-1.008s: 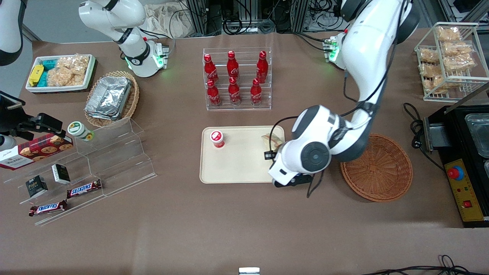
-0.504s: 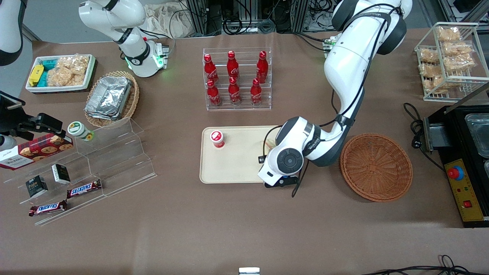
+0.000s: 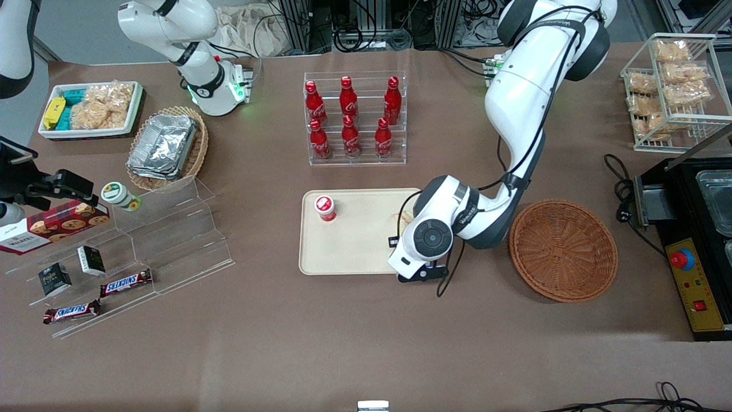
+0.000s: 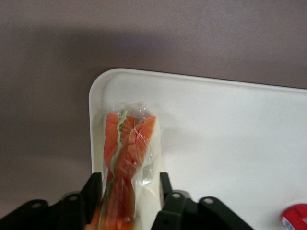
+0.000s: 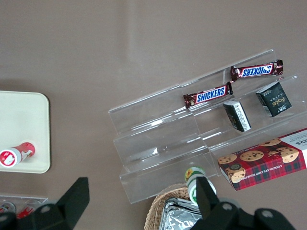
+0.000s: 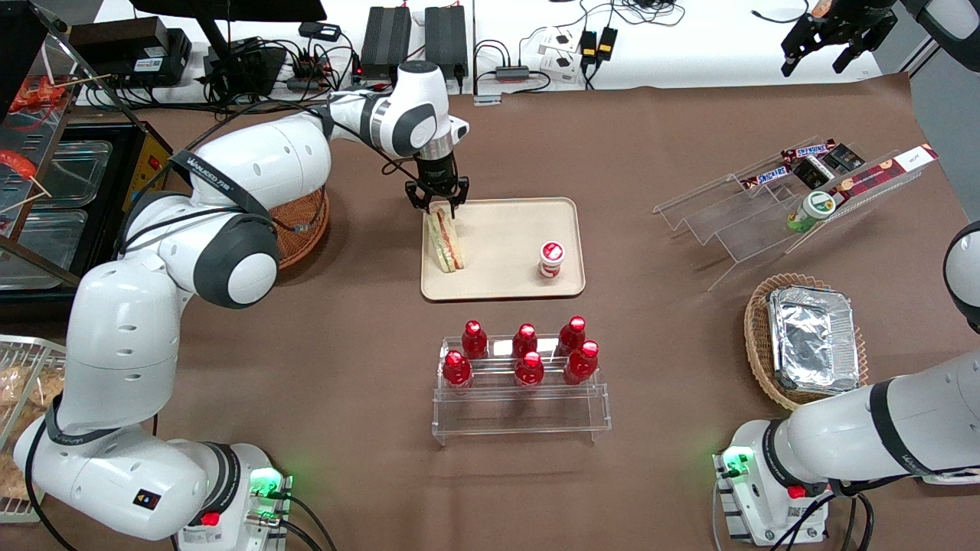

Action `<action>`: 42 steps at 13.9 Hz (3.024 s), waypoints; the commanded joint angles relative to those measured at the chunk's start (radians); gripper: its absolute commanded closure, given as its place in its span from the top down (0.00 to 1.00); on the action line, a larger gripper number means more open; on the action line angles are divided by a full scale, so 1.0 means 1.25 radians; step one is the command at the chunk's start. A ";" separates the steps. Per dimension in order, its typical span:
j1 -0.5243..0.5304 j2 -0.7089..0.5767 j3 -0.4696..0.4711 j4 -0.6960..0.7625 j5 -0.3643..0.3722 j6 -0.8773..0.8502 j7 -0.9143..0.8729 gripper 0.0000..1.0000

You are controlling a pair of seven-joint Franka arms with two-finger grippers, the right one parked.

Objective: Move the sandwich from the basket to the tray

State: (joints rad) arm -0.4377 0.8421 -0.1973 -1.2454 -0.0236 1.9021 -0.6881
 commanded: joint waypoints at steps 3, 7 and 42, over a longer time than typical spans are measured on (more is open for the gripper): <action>0.009 -0.089 -0.003 0.068 -0.025 -0.137 -0.001 1.00; 0.027 -0.203 0.008 0.093 -0.006 -0.226 -0.002 1.00; 0.259 -0.746 0.180 -0.367 0.032 -0.189 0.569 1.00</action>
State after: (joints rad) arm -0.1211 -0.0400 0.0313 -1.6446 0.0308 1.6287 0.0374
